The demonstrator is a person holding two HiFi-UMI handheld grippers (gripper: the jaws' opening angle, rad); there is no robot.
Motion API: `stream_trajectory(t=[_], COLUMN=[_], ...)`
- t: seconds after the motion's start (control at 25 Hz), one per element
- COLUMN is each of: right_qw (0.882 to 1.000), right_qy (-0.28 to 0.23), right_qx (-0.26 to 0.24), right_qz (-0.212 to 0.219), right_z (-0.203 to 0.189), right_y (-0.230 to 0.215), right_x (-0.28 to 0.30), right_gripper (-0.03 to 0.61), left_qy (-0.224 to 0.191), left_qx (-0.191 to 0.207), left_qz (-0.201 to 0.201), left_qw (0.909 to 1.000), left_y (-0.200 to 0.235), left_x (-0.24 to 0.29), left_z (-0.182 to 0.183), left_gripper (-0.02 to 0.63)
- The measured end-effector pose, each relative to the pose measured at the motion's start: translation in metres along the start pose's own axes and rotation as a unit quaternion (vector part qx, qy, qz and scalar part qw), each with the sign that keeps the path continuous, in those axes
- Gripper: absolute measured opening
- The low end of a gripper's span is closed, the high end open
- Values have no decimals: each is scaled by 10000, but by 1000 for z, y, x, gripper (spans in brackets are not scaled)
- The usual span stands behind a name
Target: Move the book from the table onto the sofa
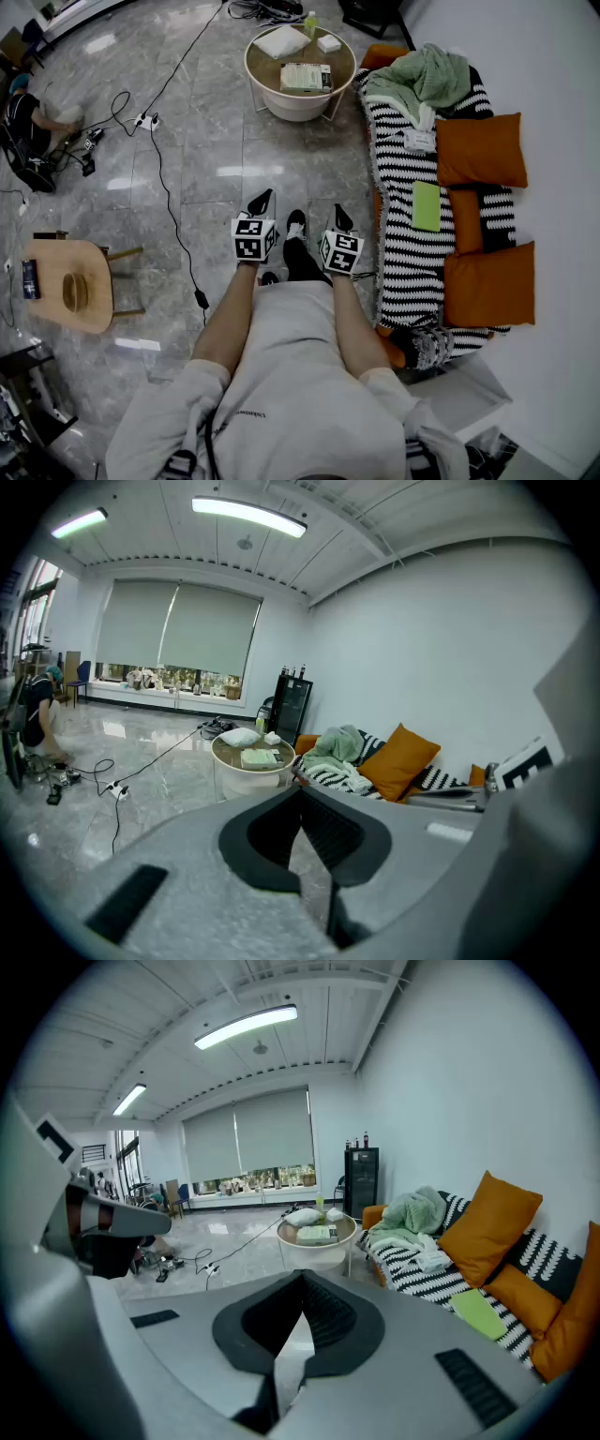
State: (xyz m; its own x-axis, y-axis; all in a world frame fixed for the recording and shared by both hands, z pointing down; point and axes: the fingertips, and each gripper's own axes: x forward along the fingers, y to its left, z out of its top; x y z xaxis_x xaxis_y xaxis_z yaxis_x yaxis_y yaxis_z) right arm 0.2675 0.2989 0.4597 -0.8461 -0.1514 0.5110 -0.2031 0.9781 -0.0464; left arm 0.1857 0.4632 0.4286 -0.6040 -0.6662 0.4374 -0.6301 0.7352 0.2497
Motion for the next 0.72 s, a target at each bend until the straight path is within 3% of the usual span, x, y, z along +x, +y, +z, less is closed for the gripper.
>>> stream_trajectory(t=[0.36,0.52,0.72], right_qw=[9991,9990,9988], right_qy=[-386,-281,-236], right_qx=[3,-121,107], right_qz=[193,339,425], right_z=[103,122,137], right_y=[-4,-7,-26], right_x=[114,150,194], right_gripper=[5,5,5], left_qy=[198,375,488], left_qx=[437,545,577], left_qz=[-69,-92,-16], left_qw=[9988,9978,9971], left_y=[37,41,50], left_x=[84,122,163], left_z=[61,79,95], left_gripper=[9,9,9])
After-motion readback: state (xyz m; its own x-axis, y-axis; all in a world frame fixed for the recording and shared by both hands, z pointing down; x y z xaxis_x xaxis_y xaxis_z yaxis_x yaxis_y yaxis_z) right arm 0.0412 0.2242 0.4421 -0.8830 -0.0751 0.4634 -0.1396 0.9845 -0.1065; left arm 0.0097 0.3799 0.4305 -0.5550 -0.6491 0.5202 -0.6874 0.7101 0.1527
